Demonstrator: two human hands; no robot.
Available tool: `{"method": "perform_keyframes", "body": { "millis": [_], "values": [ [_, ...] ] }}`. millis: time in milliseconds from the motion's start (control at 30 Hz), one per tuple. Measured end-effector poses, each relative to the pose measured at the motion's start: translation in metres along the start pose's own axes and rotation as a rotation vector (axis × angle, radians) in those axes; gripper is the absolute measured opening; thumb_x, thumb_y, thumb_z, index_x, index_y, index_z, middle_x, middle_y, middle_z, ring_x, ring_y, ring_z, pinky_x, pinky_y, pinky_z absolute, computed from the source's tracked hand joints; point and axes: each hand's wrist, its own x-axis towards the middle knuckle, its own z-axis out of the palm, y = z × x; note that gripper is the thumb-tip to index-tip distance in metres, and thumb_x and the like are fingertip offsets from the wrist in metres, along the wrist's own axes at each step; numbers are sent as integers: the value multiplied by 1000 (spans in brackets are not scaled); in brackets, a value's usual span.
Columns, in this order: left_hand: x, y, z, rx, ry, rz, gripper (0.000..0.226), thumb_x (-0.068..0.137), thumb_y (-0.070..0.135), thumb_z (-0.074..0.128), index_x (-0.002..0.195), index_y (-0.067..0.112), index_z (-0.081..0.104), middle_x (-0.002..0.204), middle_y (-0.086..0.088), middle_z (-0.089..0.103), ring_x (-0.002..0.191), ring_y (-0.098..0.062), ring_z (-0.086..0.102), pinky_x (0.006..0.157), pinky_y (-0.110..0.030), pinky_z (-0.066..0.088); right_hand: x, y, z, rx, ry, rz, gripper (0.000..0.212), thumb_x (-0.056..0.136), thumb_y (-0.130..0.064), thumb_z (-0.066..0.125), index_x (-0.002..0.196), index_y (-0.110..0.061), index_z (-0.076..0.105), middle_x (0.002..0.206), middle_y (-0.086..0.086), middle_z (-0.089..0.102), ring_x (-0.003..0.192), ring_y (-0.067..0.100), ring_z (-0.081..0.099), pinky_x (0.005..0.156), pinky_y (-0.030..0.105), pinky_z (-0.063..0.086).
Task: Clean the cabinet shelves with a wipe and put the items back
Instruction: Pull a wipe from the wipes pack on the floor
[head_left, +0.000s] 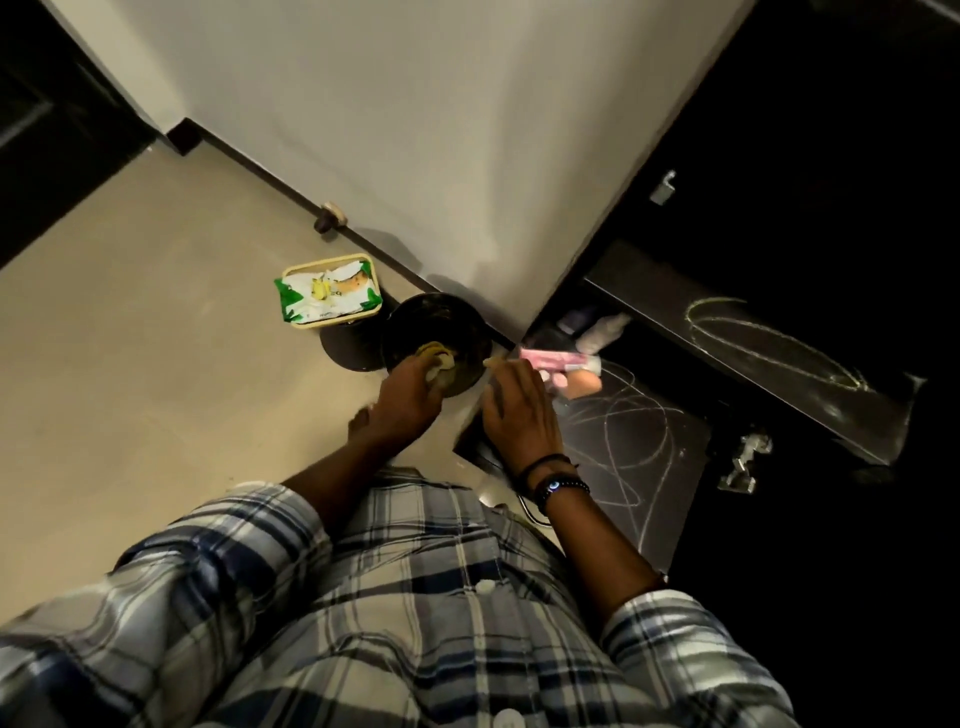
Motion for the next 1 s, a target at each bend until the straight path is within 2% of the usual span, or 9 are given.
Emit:
{"method": "perform_keyframes", "body": {
  "millis": [133, 233, 333, 500, 633, 767, 900, 933, 1000],
  "values": [
    [26, -44, -40, -52, 35, -121, 43, 81, 28, 55, 117, 6, 58, 112, -15, 63, 94, -28, 63, 78, -24, 41, 40, -33, 34, 6, -182, 28, 43, 87, -13, 55, 129, -9, 49, 131, 14, 50, 118, 30, 49, 100, 41, 44],
    [43, -81, -70, -69, 11, -150, 49, 84, 27, 63, 127, 6, 52, 124, -14, 58, 106, -28, 60, 85, -27, 43, 75, -61, 71, 68, -293, 106, 52, 84, -10, 59, 134, -7, 46, 140, 15, 44, 127, 33, 43, 109, 42, 36],
    [57, -114, -107, -105, -11, -215, 56, 85, 20, 65, 135, 8, 43, 135, -13, 49, 116, -28, 53, 92, -29, 40, 108, -95, 110, 95, -420, 195, 58, 83, -7, 61, 138, -5, 42, 145, 15, 38, 135, 31, 36, 114, 37, 27],
    [96, -183, -160, -155, 7, -256, 56, 88, 19, 61, 139, 14, 37, 139, -10, 45, 120, -26, 49, 91, -22, 35, 184, -136, 192, 89, -591, 207, 59, 85, -8, 59, 140, -2, 38, 149, 16, 33, 139, 28, 30, 113, 26, 19],
    [127, -232, -166, -178, -26, -375, 57, 91, 26, 56, 142, 20, 32, 145, -6, 40, 126, -25, 46, 103, -34, 38, 235, -146, 250, 76, -678, 207, 59, 87, -10, 59, 140, 0, 35, 150, 18, 31, 141, 29, 27, 115, 29, 17],
    [157, -279, -150, -205, -130, -394, 56, 93, 24, 52, 144, 19, 29, 148, -6, 37, 131, -24, 41, 108, -34, 34, 268, -143, 302, 126, -716, 295, 56, 88, -6, 58, 139, 1, 37, 149, 18, 34, 140, 29, 29, 114, 28, 19],
    [191, -316, -128, -248, -146, -442, 57, 94, 23, 52, 145, 17, 26, 150, -7, 34, 134, -24, 37, 111, -36, 32, 297, -133, 358, 223, -762, 460, 52, 88, 2, 56, 137, -1, 41, 146, 17, 39, 133, 29, 39, 95, 8, 28],
    [199, -324, -122, -260, -150, -439, 58, 94, 22, 52, 145, 17, 26, 150, -7, 33, 134, -25, 37, 110, -36, 32, 304, -130, 372, 246, -765, 512, 51, 87, 3, 55, 136, -2, 44, 144, 17, 41, 132, 30, 40, 98, 10, 29],
    [214, -340, -109, -284, -162, -426, 59, 94, 20, 52, 146, 17, 25, 151, -7, 32, 134, -26, 37, 109, -34, 33, 316, -122, 398, 307, -753, 600, 46, 84, 4, 55, 130, -3, 51, 138, 18, 48, 127, 35, 45, 109, 37, 37]
  ]
}}
